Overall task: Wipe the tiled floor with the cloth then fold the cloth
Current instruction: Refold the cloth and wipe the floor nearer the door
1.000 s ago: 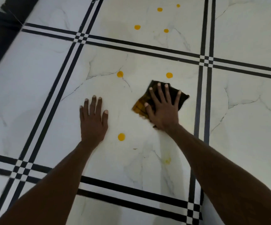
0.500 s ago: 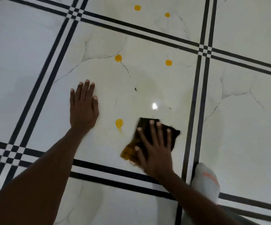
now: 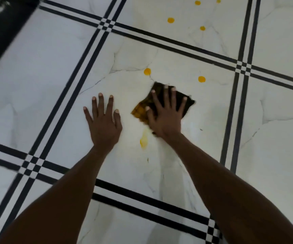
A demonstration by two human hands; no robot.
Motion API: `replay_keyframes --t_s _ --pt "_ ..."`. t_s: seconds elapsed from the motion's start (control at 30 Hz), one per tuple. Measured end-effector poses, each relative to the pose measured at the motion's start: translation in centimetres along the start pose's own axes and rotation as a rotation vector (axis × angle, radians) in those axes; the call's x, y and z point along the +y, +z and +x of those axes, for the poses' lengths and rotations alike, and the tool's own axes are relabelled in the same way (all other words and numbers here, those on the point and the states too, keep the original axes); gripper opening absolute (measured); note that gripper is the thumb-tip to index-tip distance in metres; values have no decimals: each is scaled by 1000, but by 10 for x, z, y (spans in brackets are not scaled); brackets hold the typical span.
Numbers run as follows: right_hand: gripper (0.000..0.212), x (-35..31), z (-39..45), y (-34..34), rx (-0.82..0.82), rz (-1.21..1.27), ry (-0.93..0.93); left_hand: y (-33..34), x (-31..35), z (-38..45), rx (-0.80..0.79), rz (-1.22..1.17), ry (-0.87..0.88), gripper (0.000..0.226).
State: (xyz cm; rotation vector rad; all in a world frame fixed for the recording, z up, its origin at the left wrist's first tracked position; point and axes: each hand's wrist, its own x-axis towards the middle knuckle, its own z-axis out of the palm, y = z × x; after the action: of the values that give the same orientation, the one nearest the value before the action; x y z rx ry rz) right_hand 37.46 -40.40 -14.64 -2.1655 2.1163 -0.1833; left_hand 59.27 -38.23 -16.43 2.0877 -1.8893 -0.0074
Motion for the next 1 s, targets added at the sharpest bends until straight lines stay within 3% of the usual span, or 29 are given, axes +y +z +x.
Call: replay_keyframes --t_s 0.1,0.2,0.27,0.33,0.4,0.47,0.6,0.73,0.87,0.93,1.0 --pt "65 -40 -35 2 -83 32 -399 0 -4 3 -20 -29 3 52" --pt "69 2 -106 -11 -191 12 -570 -3 -3 2 -33 -35 12 52" --pt "70 64 -109 -25 -191 22 -542 -4 -3 2 -26 -37 6 52" --pt "67 109 -74 -30 -150 4 -339 -1 -2 3 -13 -40 6 52" --pt "64 113 -17 -27 -72 -9 -66 3 -1 4 3 -46 21 52" --pt "64 78 25 -15 -20 -7 45 4 -2 3 7 -43 44 53" --pt "62 16 -26 -6 -53 25 -323 0 -3 8 -4 -56 67 54" --pt "69 87 -110 -32 -189 15 -546 -3 10 32 -53 -83 124 56" --pt "66 177 -44 -43 -108 -24 -139 10 6 67 -33 -57 145 56" --pt "66 189 20 -42 -22 -11 65 17 0 85 -41 -34 127 56" --pt "67 172 89 -31 19 15 156 24 -2 97 -53 -8 95 56"
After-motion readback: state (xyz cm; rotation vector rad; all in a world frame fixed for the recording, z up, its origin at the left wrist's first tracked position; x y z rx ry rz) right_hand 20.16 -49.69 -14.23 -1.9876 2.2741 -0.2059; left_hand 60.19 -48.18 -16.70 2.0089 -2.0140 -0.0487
